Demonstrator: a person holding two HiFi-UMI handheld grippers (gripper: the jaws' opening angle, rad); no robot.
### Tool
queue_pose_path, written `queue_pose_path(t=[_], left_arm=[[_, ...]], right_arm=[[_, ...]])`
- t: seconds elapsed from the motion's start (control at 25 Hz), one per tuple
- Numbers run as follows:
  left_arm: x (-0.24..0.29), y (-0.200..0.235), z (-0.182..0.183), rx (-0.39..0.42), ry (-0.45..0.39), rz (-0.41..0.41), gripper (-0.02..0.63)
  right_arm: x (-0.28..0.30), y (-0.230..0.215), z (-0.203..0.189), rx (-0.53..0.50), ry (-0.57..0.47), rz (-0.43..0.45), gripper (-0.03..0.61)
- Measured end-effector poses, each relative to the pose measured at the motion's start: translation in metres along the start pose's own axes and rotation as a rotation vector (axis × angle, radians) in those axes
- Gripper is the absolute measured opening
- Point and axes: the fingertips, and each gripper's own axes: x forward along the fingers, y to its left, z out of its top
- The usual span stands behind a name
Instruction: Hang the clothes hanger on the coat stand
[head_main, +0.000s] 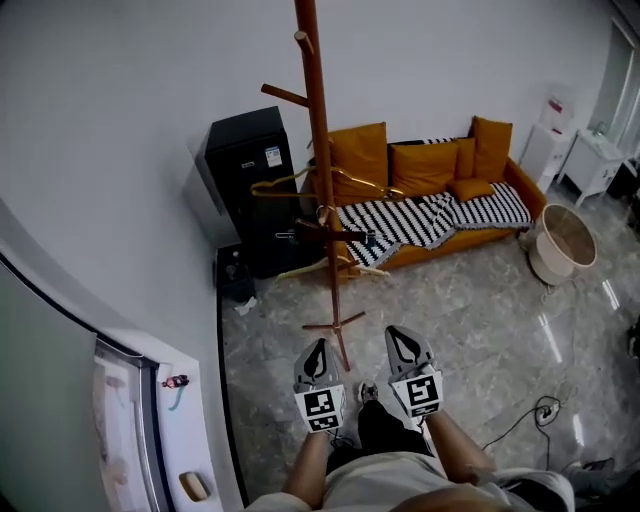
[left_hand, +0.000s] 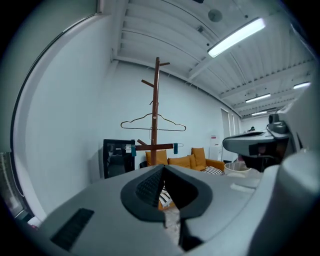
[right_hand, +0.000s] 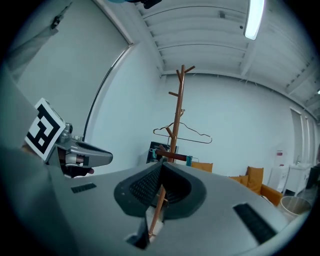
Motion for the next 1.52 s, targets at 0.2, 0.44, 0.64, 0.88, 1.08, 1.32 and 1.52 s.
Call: queue_pose_path(t=[0.2,0.44,0.64,0.88,1.08,1.32,1.52], left_arm=[[-0.032,-0.021,-0.014,-0.035,0.025,-0.038,0.011],[-0.053,-0.035,0.01,0.026,-0.006,-0.017,0.011],[-0.066,-0.046,0.041,0.022,-0.053,0.044,0.011],[-0.065,-0.084,0.06,0.023,-0.098,0.079,0.011],[-0.065,-0.105,0.061,0.038,-0.107,0.077,0.011],[-0.07,-0.124,0.074,0.053,-0.131,0.065,0.011],[-0.073,-0.124,0.077,0.052,-0.138,0.074,0.011]], right_arm=[[-0.026,0.012,0.005,-0.006,0.017,0.009,0.005],[-0.052,0.003,0.036,-0.036,-0.047,0.037,0.005],[-0.073,-0.017,0.051,-0.022,-0.085,0.042,0.005],[-0.09,-0.041,0.06,-0.008,-0.105,0.075,0.005],[-0.099,-0.05,0.067,-0.038,-0.157,0.093,0.005],[-0.113,-0.058,0.076,-0.024,-0.177,0.1,0.005],[-0.113,-0.057,0.077,-0.037,-0.175,0.109,0.005]])
